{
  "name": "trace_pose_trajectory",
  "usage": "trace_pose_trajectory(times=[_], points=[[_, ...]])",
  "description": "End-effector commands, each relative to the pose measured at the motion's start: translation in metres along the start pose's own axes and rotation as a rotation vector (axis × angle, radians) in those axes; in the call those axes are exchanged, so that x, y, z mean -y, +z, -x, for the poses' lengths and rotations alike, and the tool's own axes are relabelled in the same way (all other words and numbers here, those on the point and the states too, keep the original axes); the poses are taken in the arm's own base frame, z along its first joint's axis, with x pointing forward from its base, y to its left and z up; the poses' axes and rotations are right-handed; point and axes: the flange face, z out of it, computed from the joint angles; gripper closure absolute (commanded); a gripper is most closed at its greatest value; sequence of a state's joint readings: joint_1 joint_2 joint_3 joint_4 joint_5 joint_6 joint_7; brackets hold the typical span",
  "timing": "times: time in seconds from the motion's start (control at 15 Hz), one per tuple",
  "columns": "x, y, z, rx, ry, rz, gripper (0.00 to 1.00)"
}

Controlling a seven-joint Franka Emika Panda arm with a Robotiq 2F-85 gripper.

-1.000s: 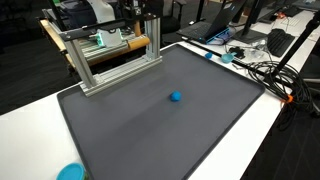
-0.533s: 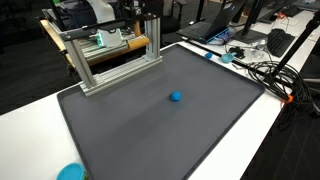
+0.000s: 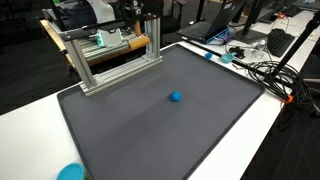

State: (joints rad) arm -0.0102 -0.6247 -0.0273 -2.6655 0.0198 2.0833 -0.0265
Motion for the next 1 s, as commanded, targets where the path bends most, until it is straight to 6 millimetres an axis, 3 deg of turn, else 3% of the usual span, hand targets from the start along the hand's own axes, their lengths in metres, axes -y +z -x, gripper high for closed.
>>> trace_pose_trajectory(times=[0.0,0.2,0.47,0.67,0.93], points=[[0.009,0.002,-0.001,-0.008,-0.018,-0.043,0.78],[0.014,-0.018,-0.019,-0.071,-0.027,-0.014,0.78],[0.025,-0.026,-0.064,-0.114,-0.049,0.043,0.78],[0.024,-0.034,-0.114,-0.106,-0.035,0.102,0.78],[0.002,-0.045,-0.178,-0.077,0.077,0.062,0.78]])
